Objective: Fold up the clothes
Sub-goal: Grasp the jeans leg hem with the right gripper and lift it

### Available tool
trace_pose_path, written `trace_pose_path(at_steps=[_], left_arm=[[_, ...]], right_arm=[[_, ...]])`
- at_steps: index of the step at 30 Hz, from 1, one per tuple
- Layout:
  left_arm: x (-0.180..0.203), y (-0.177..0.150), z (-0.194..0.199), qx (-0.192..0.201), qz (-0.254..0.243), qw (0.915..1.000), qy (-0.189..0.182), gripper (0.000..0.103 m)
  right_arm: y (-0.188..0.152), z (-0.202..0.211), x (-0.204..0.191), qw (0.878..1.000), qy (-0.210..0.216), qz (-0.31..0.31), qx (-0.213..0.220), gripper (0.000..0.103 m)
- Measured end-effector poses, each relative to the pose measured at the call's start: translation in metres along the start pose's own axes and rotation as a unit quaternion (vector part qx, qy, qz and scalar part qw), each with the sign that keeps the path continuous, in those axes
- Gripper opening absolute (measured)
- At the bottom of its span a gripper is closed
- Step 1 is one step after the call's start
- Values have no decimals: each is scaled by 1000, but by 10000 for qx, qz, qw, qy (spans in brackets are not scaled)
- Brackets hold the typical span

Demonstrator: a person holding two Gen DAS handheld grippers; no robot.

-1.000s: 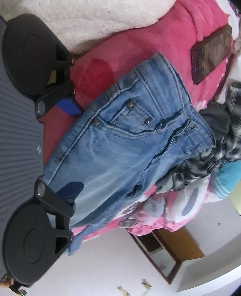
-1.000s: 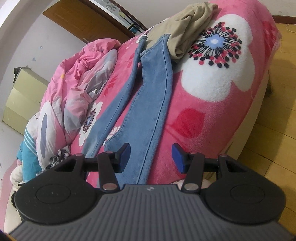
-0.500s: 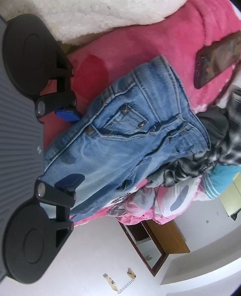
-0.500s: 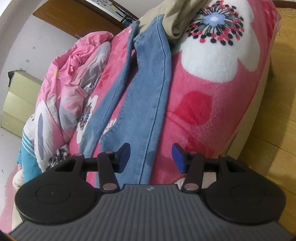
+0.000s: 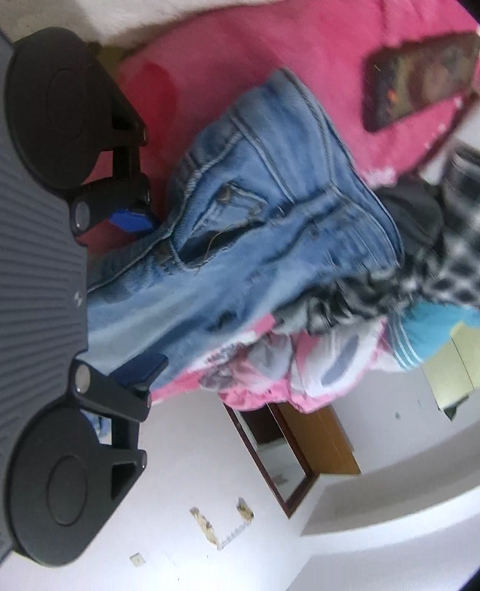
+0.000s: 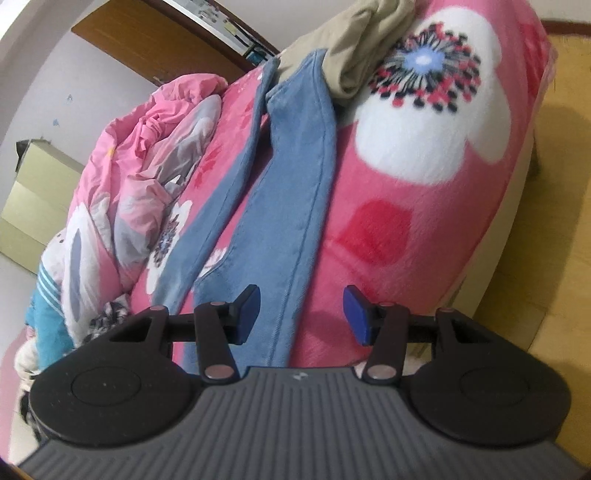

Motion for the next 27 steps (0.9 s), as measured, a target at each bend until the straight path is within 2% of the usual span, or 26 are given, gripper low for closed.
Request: trace_pose_path(at_steps=[2, 10, 15, 17, 18, 19, 21, 22, 27], left_arm=[[3, 2, -4, 45, -37, 10000, 40, 63], [0, 7, -9, 102, -12, 9993, 370, 50], [-6, 9, -10, 140, 72, 9983, 567, 50], [-8, 10, -11, 181, 74, 9977, 655, 50], [-9, 10, -12, 205, 71, 9973, 702, 49], [-10, 10, -12, 228, 68, 9969, 749, 44], [-12, 11, -13, 274, 68, 9961, 838, 33], [-14, 11, -12, 289, 104, 9958, 857, 30], [-22, 9, -9, 257, 225, 9957, 861, 24]], right_arm=[[4, 0, 5, 10000, -8, 17, 53, 49], [33, -30, 15, 9979, 463, -322, 328, 49], [60, -59, 17, 9963, 663, -369, 391, 49], [73, -68, 18, 9958, 706, -399, 435, 38], [78, -69, 17, 9953, 738, -424, 465, 13], [82, -69, 17, 9947, 774, -450, 498, 2], [91, -62, 13, 9924, 934, -471, 653, 2], [95, -49, 7, 9901, 1032, -367, 877, 2], [106, 9, 10, 9778, 1115, -184, 1765, 2]])
Point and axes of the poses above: each gripper's, at about its wrist camera, not at the fingertips, and z roughly against the way its jaws point, x to its right, y to its top, the point moved 8 cm from there along -z, roughly the way its jaws point, and after that the axes turned 7 degrees about z, right-handed, at the moved point
